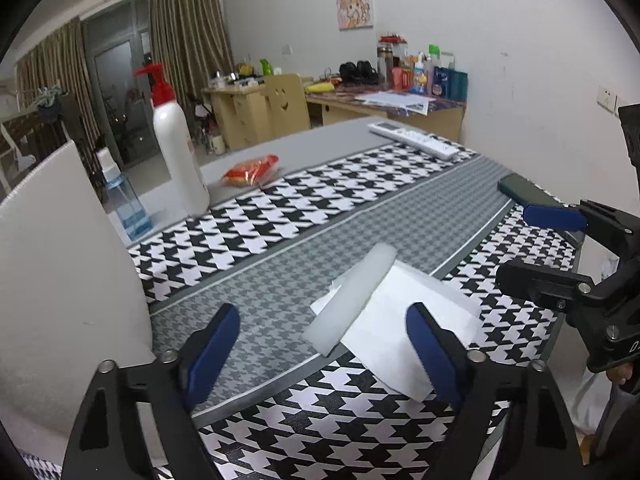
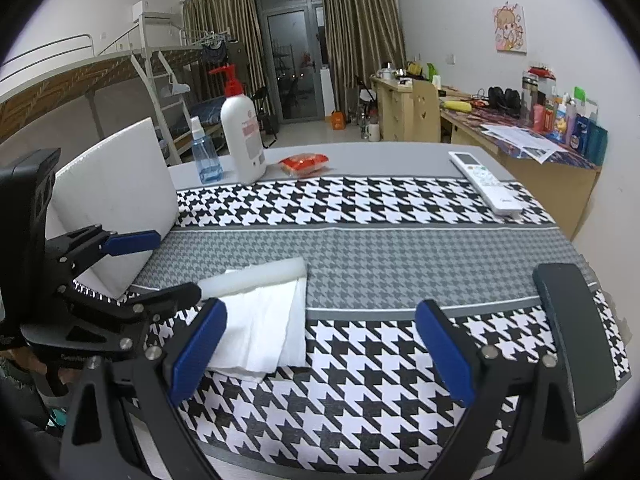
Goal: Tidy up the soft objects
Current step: 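Grasp the white foam roll with the left tool while the right tool grasps the tissue pack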
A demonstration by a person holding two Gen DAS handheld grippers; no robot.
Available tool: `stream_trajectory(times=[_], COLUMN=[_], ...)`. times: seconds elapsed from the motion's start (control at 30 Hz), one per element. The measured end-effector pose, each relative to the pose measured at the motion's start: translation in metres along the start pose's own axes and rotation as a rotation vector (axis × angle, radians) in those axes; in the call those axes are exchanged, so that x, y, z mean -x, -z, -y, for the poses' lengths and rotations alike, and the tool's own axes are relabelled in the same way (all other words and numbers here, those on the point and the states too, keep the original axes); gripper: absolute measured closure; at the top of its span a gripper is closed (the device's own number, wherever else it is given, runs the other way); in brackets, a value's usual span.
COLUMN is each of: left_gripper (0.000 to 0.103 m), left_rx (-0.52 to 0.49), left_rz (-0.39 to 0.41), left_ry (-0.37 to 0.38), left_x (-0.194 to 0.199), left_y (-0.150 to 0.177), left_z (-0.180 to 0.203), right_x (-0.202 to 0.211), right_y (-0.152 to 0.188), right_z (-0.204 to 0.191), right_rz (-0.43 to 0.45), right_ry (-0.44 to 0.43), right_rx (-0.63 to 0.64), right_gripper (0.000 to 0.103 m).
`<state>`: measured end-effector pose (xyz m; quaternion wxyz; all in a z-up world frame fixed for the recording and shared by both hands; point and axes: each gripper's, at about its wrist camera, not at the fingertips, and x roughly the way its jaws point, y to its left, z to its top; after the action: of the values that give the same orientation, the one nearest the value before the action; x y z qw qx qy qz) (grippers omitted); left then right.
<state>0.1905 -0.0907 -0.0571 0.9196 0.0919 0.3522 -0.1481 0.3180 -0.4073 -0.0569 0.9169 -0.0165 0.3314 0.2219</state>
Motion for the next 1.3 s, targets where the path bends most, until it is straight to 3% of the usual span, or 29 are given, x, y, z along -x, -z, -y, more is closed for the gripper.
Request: stream_trajectory(times=[0.37,0.73,1.3], left_gripper=[0.028,0.051,0.072], left_rx=[-0.040,-0.032,-0.020], left_rz=[-0.022,-0.077,-0.133], left_ry=[0.032,0.065,0.078], left_x=[-0.014,-0.030,-0.044], left_y=[-0.003,0.001,0.004], left_z=[0.004,-0.002,-0.008], right_x=[-0.010,-0.015,-0.034], right_y=[0.002,0.000,0.003], right_z=[0.000,-0.007,-0.017], right_rz=[-0.033,-0.043,-0.095], right_ry=[-0.015,-0.028,-0.036], right_rx=[0.005,0.022,0.038], right_gripper=[0.006,0.006,0.006])
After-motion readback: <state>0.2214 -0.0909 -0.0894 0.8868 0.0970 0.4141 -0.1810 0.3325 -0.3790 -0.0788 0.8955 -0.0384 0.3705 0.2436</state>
